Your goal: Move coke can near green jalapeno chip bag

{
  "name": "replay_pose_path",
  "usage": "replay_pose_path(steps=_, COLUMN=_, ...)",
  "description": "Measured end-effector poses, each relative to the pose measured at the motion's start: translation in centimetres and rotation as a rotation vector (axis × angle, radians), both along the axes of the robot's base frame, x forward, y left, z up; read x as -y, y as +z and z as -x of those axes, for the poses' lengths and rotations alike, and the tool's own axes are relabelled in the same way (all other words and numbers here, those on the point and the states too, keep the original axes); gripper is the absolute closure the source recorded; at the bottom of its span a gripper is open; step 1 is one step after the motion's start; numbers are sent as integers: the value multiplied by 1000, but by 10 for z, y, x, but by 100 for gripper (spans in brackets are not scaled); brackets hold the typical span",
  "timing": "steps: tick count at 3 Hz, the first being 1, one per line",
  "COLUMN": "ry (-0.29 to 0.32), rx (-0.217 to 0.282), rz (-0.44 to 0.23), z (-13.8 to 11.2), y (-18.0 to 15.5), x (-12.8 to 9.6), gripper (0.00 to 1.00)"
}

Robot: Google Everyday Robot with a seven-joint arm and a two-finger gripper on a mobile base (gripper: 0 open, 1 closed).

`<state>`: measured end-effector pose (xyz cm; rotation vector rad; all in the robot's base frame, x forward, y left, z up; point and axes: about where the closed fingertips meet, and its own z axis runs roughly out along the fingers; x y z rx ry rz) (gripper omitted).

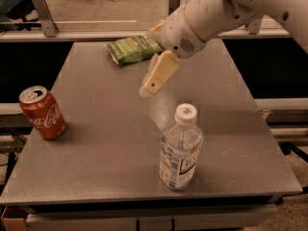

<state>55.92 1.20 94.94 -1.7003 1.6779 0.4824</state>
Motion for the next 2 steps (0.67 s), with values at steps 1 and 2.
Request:
replay_pose_path(steps=1, ry=67, rx=-36, rz=-65, z=5, y=-20, x=-40, gripper=0)
replay_pose_path(steps=2, ry=132, rx=-74, rz=-121, z=10, y=-30, x=-76, gripper=0)
